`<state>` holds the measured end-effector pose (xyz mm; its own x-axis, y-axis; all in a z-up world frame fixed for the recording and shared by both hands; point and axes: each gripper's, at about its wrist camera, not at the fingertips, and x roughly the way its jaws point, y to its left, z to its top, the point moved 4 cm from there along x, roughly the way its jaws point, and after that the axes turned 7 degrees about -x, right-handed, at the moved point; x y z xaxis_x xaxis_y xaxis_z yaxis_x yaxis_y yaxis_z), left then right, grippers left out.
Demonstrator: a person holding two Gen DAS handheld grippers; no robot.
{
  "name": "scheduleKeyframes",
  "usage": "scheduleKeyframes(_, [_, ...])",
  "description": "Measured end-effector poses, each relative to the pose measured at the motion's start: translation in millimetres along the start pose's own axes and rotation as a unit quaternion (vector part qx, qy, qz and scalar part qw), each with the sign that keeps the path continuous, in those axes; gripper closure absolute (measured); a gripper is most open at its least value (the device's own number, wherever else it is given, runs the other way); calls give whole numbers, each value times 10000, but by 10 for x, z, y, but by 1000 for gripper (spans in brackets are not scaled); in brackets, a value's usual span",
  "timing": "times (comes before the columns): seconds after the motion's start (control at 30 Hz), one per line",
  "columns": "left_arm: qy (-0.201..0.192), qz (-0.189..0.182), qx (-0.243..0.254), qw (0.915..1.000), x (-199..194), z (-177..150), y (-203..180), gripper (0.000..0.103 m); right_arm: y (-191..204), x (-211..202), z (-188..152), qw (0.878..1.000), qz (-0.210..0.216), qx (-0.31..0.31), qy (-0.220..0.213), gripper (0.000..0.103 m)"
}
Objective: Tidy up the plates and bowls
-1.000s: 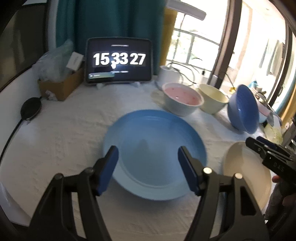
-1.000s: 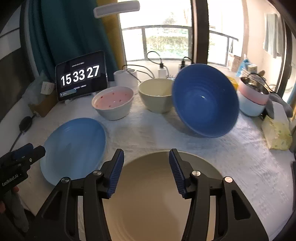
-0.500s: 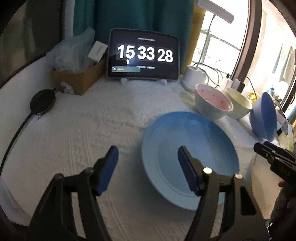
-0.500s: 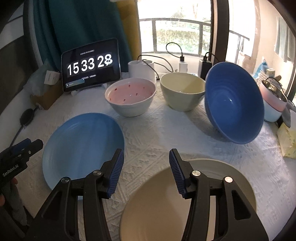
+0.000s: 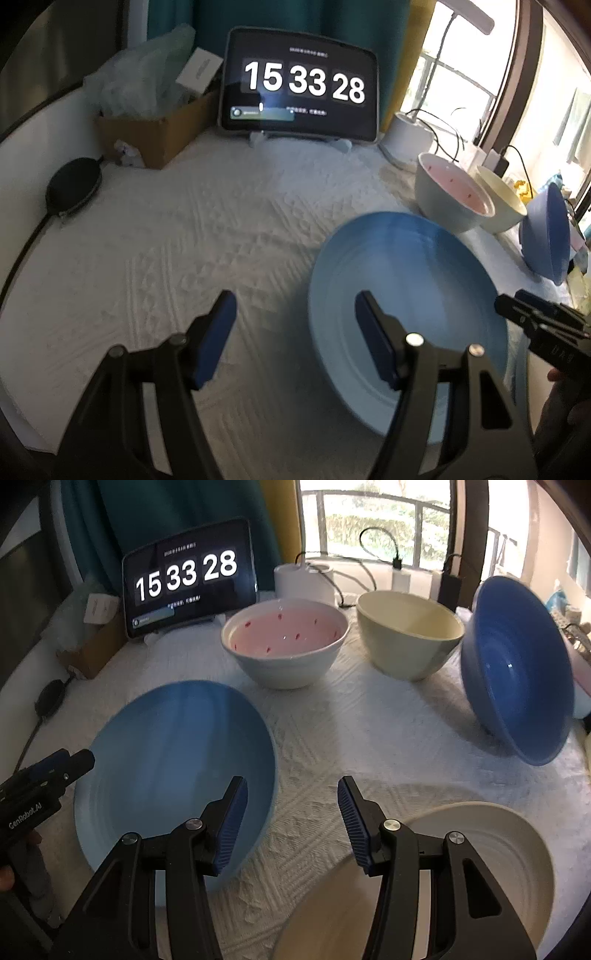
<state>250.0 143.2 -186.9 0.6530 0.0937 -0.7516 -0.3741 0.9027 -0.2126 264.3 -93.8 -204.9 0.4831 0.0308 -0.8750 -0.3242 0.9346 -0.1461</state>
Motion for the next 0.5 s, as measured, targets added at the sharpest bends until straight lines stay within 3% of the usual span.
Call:
scheduleKeyframes(0.27, [373, 14, 112, 9992, 245, -42, -71, 35, -13, 181, 33, 9992, 154, 87, 361, 49])
scheduleKeyframes(0.43, [300, 57, 376, 9988, 261, -69, -153, 35, 23, 274, 28, 9982, 286, 18, 528, 50])
scheduleKeyframes(0.5, [272, 33, 479, 9985, 265, -81, -183, 36, 36, 302, 30, 9979, 312, -21, 574, 55])
